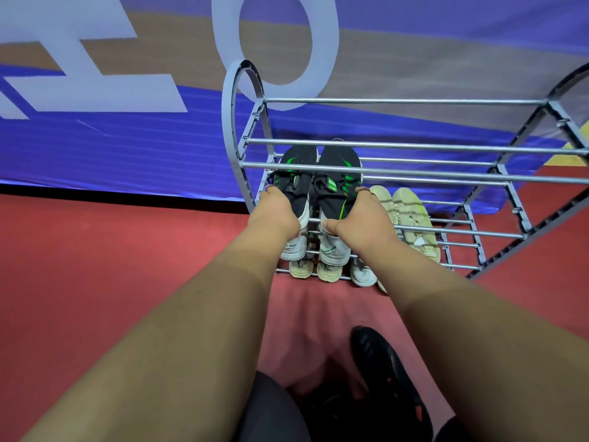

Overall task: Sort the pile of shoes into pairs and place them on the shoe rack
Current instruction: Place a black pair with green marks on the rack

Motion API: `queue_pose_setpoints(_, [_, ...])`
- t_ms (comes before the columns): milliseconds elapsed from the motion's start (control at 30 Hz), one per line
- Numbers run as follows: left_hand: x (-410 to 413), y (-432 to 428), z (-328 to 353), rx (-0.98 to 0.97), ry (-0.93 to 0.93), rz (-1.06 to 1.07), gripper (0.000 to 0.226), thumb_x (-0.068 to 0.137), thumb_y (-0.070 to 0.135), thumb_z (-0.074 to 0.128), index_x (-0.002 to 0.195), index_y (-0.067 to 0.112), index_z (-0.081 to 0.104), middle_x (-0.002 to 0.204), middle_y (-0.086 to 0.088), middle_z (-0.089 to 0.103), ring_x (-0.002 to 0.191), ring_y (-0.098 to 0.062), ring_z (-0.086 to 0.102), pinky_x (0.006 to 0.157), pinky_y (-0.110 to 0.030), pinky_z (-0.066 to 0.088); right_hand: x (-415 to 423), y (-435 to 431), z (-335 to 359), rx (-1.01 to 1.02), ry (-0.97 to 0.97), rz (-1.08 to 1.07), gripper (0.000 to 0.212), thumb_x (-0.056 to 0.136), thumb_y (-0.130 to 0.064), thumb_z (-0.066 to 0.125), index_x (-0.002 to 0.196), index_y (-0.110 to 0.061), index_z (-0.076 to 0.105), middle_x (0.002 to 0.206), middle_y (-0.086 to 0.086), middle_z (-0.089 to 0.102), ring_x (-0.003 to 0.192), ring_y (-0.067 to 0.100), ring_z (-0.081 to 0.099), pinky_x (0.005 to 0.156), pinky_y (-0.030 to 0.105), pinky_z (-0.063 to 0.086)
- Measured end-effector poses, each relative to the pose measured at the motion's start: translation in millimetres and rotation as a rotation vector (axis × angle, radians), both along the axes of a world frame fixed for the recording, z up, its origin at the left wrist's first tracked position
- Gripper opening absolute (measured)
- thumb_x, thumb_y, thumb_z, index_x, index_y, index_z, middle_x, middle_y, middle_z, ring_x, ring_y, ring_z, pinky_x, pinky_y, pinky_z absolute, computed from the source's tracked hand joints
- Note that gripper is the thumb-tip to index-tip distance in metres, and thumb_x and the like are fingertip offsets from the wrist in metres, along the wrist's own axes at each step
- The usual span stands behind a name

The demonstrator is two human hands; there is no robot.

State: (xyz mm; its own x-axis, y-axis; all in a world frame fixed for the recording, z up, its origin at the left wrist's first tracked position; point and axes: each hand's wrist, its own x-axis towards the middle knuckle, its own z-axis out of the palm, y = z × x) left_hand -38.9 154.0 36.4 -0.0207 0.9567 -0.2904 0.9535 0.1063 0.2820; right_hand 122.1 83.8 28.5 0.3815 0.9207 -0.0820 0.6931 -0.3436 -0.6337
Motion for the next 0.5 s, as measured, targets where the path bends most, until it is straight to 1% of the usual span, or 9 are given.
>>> queue_pose_setpoints(33, [-2,-1,1,0.006,-0.004,-0.014,0.089,0.077,0.015,0.087,0.147,0.001,0.033,0.144,-0.014,0.048,0.125,-0.033,0.059,0.078,-0.037,0.046,-1,-1,2,-0.004,0.005,-0.001,0.086,0.069,-0.044,0.088,0.137,-0.009,0.049,0.135,0.009,0.058,0.125,0.029,0.057,0.100,0.040,0.051])
queue_pose_setpoints(133, [-6,-6,4,0.036,-0.010,-0.079,0.066,0.081,0.014,0.082,0.132,0.003,0.042,0.131,-0.015,0.057,0.116,-0.034,0.062,0.073,-0.035,0.042,-5,-2,7,-0.026,0.052,0.004,0.073,0.068,-0.043,0.086,0.126,-0.013,0.052,0.125,0.006,0.064,0.115,0.028,0.063,0.091,0.039,0.054])
queue_pose_setpoints(233, [-9,-13,9,0.028,-0.020,-0.107,0.050,0.086,0.011,0.075,0.125,0.005,0.044,0.125,-0.015,0.059,0.108,-0.035,0.064,0.068,-0.036,0.042,-7,-6,13,-0.060,0.052,0.014,0.064,0.070,-0.038,0.082,0.120,-0.013,0.051,0.120,0.007,0.062,0.107,0.030,0.064,0.087,0.040,0.054])
queue_pose_setpoints(300, [-12,-17,16,0.017,-0.022,-0.117,0.047,0.087,0.013,0.074,0.123,0.006,0.044,0.119,-0.014,0.059,0.098,-0.034,0.064,0.057,-0.034,0.039,-8,-10,15,-0.094,0.028,0.031,0.058,0.071,-0.035,0.079,0.116,-0.012,0.051,0.114,0.008,0.060,0.101,0.031,0.063,0.084,0.041,0.055])
queue_pose_setpoints(367, [-16,-22,24,0.005,-0.020,-0.146,0.046,0.086,0.017,0.074,0.121,0.005,0.046,0.111,-0.013,0.059,0.082,-0.028,0.061,0.050,-0.032,0.034,-7,-14,17,-0.113,-0.002,0.060,0.054,0.065,-0.037,0.073,0.109,-0.014,0.052,0.106,0.006,0.060,0.096,0.030,0.064,0.080,0.042,0.057])
queue_pose_setpoints(433, [-21,-31,34,-0.016,0.004,-0.188,0.044,0.086,0.020,0.074,0.117,0.006,0.046,0.103,-0.011,0.058,0.073,-0.023,0.057,0.050,-0.031,0.035,-3,-19,18,-0.129,-0.031,0.108,0.052,0.062,-0.039,0.068,0.107,-0.015,0.054,0.102,0.006,0.062,0.093,0.031,0.064,0.077,0.041,0.057])
queue_pose_setpoints(500, [-27,-43,45,-0.028,0.039,-0.237,0.040,0.088,0.022,0.074,0.111,0.008,0.045,0.094,-0.008,0.057,0.074,-0.024,0.056,0.054,-0.032,0.040,0,-32,25,-0.146,-0.050,0.171,0.051,0.067,-0.035,0.069,0.111,-0.012,0.056,0.106,0.009,0.063,0.096,0.032,0.064,0.078,0.039,0.055])
